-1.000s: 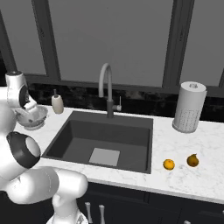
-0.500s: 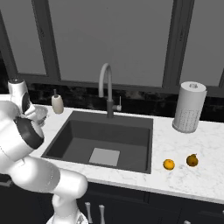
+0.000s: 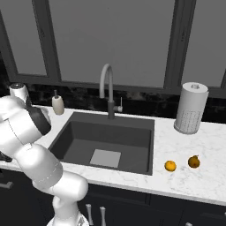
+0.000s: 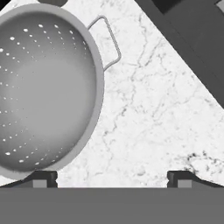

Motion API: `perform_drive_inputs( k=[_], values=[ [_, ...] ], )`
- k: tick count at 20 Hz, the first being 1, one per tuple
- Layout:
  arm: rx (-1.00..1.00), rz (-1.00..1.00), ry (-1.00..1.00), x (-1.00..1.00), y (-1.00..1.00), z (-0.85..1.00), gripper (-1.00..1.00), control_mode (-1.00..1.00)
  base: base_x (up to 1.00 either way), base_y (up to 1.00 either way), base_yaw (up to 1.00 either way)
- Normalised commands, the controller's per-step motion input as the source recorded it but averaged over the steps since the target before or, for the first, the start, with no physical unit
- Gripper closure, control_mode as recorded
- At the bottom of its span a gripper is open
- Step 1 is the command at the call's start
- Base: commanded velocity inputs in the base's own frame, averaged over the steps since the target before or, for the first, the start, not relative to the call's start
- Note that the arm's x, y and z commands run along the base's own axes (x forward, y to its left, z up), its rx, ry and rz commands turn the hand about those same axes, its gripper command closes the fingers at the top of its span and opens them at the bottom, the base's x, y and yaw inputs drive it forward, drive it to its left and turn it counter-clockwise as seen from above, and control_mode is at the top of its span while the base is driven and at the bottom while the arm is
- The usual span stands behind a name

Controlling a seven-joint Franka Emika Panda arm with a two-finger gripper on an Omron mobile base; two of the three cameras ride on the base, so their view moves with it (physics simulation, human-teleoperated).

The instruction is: Put the colander in the sink, put the pear, tangerine in the colander, and turn on the sink faucet and pour water over the colander.

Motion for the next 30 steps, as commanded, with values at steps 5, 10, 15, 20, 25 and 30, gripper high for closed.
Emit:
perform_drive_inputs(
  k=[5,10,15,20,25,30],
  values=[
    [0.0,-0.09,0.0,0.3,0.0,-0.25,-1.0,-1.0,0.0,0.0,0.0],
    [0.0,-0.06,0.0,0.33,0.0,-0.24,-1.0,-1.0,0.0,0.0,0.0],
    [0.0,-0.06,0.0,0.3,0.0,-0.2,-1.0,-1.0,0.0,0.0,0.0],
    [0.0,-0.05,0.0,0.29,0.04,-0.17,-1.0,-1.0,0.0,0.0,0.0],
    [0.0,-0.04,0.0,0.3,0.15,-0.11,-1.0,-1.0,0.0,0.0,0.0],
    [0.0,-0.03,0.0,0.09,0.12,-0.21,1.0,-1.0,0.0,0.0,0.0]
  ],
)
